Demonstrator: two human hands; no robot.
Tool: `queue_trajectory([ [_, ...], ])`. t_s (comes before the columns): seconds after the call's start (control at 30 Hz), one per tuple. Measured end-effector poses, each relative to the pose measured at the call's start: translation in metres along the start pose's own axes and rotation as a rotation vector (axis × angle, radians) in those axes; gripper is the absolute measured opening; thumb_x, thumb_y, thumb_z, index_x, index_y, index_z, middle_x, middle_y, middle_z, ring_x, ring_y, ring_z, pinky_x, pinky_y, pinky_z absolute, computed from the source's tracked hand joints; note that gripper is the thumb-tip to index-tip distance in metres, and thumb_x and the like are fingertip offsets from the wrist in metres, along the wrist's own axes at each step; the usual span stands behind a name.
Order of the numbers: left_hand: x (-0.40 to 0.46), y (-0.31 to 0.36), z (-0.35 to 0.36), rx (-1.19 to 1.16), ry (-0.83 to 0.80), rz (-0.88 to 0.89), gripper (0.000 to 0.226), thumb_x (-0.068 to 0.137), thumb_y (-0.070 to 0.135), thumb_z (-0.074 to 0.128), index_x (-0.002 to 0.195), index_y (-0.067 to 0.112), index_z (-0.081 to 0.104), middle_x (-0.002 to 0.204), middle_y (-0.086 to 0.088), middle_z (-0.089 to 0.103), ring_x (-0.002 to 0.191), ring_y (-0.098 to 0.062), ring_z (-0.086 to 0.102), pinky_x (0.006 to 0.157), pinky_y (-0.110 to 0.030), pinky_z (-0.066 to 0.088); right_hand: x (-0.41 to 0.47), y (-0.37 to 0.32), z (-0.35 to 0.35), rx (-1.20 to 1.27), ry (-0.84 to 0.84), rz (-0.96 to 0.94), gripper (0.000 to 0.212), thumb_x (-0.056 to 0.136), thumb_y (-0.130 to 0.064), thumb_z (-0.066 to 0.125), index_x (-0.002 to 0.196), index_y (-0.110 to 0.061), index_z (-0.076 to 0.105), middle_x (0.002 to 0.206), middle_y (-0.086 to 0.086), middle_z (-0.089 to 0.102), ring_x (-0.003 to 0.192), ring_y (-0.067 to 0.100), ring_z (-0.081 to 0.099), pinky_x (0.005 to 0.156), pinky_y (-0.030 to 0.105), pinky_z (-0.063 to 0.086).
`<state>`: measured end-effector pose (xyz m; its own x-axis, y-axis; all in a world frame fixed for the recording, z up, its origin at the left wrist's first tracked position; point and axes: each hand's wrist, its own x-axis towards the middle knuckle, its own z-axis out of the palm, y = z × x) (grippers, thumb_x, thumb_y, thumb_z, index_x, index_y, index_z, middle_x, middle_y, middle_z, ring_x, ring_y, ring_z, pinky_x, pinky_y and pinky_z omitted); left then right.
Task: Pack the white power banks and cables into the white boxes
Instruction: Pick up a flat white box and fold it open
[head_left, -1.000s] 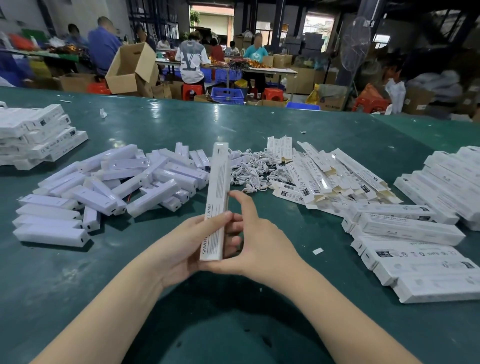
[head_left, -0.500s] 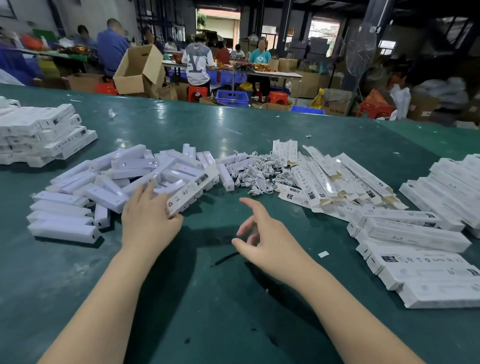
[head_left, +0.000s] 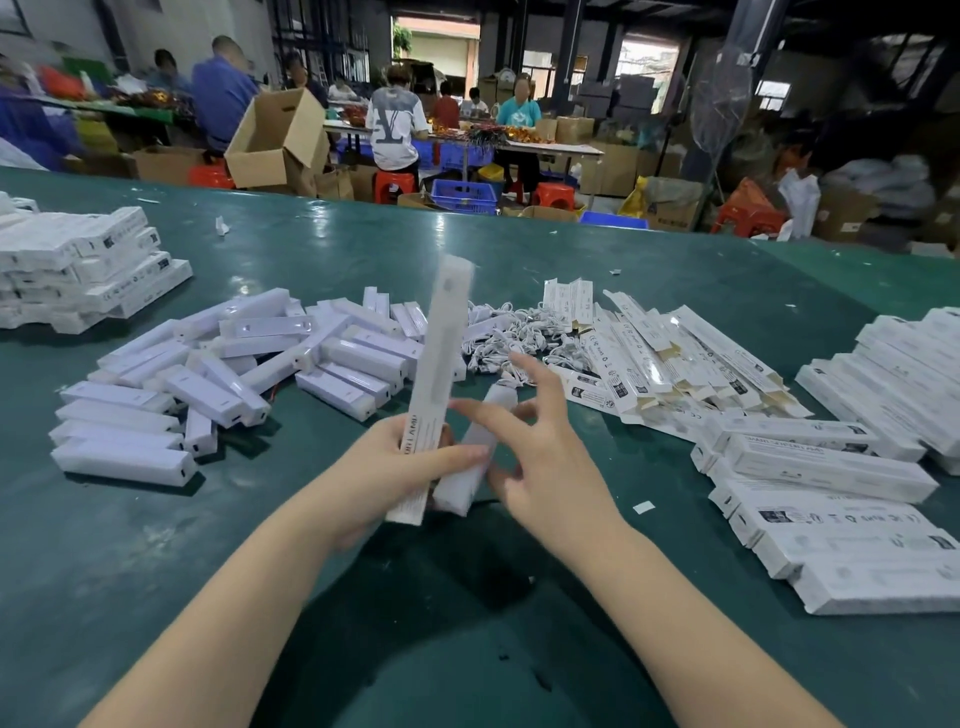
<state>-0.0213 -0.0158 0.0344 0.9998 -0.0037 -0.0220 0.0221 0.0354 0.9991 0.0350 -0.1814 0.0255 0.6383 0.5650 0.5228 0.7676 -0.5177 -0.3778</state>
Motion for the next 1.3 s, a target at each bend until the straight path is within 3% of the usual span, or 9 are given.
queue_trajectory([
  [0.1,0.001,0.004,0.005,0.025,0.011,-0.093,0.039,0.069,0.047,0.069,0.082,0.011,0.062,0.069,0.0,0.068,0.06,-0.012,0.066,0.052,-0.023,0.052,0.001,0.004,-0.006,-0.005,0.169,-0.066,0.045,0.075,0.01,0.07,0.112,-0.014,0.072,0.145,0.01,0.042,0.09,0.013,0.048,0.072,0.033,0.053],
  [0.2,0.006,0.004,-0.001,0.125,0.207,-0.149,0.052,0.09,0.065,0.041,0.085,0.016,0.058,0.068,-0.001,0.071,0.05,-0.016,0.058,0.052,-0.025,0.048,0.004,0.008,-0.013,0.14,0.333,0.061,0.028,0.08,0.005,0.071,0.105,-0.008,0.073,0.119,0.009,0.058,0.086,0.01,0.054,0.075,0.025,0.047],
  [0.33,0.007,-0.011,-0.014,0.59,0.363,0.192,0.019,0.091,0.059,0.05,0.089,0.041,0.055,0.07,0.007,0.068,0.06,-0.012,0.061,0.059,-0.033,0.048,0.008,0.011,-0.031,0.649,0.538,0.357,0.002,0.092,-0.016,0.068,0.092,-0.015,0.068,0.084,0.017,0.065,0.059,0.016,0.059,0.055,0.025,0.047],
  [0.47,0.01,-0.018,-0.015,0.87,0.403,0.201,0.025,0.076,0.067,0.054,0.085,0.047,0.042,0.074,0.015,0.061,0.066,-0.005,0.053,0.055,-0.029,0.039,0.013,0.011,-0.047,0.985,0.679,0.339,0.024,0.089,-0.011,0.071,0.106,-0.025,0.061,0.079,0.003,0.073,0.057,0.017,0.067,0.052,0.023,0.053],
  [0.67,0.012,-0.023,-0.017,0.937,0.359,0.313,0.032,0.074,0.065,0.057,0.083,0.039,0.041,0.085,0.024,0.053,0.074,0.0,0.049,0.061,-0.033,0.047,0.014,0.013,-0.045,0.973,0.684,0.362,0.071,0.083,-0.004,0.076,0.133,-0.031,0.034,0.082,0.0,0.074,0.066,0.024,0.073,0.059,0.023,0.055],
  [0.8,0.011,-0.023,-0.016,0.983,0.394,0.374,0.028,0.077,0.059,0.059,0.087,0.043,0.037,0.087,0.031,0.052,0.08,0.01,0.048,0.057,-0.023,0.038,0.012,0.011,-0.047,0.921,0.667,0.338,0.092,0.08,-0.004,0.078,0.142,-0.04,0.02,0.078,0.004,0.074,0.063,0.025,0.072,0.058,0.022,0.055],
  [1.0,0.008,-0.024,-0.018,1.024,0.435,0.449,0.031,0.08,0.052,0.066,0.088,0.042,0.037,0.073,0.024,0.051,0.067,-0.01,0.044,0.054,-0.027,0.035,0.009,0.007,-0.048,0.868,0.613,0.302,0.068,0.083,-0.009,0.077,0.124,-0.048,0.037,0.072,0.007,0.069,0.06,0.027,0.07,0.061,0.026,0.055],
  [1.13,0.009,-0.021,-0.019,1.033,0.483,0.439,0.037,0.081,0.05,0.066,0.082,0.046,0.029,0.068,0.022,0.046,0.062,-0.011,0.042,0.052,-0.028,0.032,0.008,0.009,-0.046,0.875,0.515,0.303,0.063,0.084,-0.011,0.076,0.119,-0.049,0.039,0.066,0.006,0.066,0.057,0.023,0.068,0.061,0.024,0.055],
  [1.3,0.007,-0.02,-0.019,1.046,0.479,0.467,0.03,0.081,0.046,0.07,0.092,0.036,0.044,0.074,0.017,0.047,0.068,-0.021,0.047,0.059,-0.035,0.046,0.01,0.01,-0.048,0.901,0.61,0.275,0.049,0.088,-0.012,0.072,0.11,-0.042,0.04,0.072,0.005,0.07,0.06,0.022,0.07,0.063,0.026,0.056],
])
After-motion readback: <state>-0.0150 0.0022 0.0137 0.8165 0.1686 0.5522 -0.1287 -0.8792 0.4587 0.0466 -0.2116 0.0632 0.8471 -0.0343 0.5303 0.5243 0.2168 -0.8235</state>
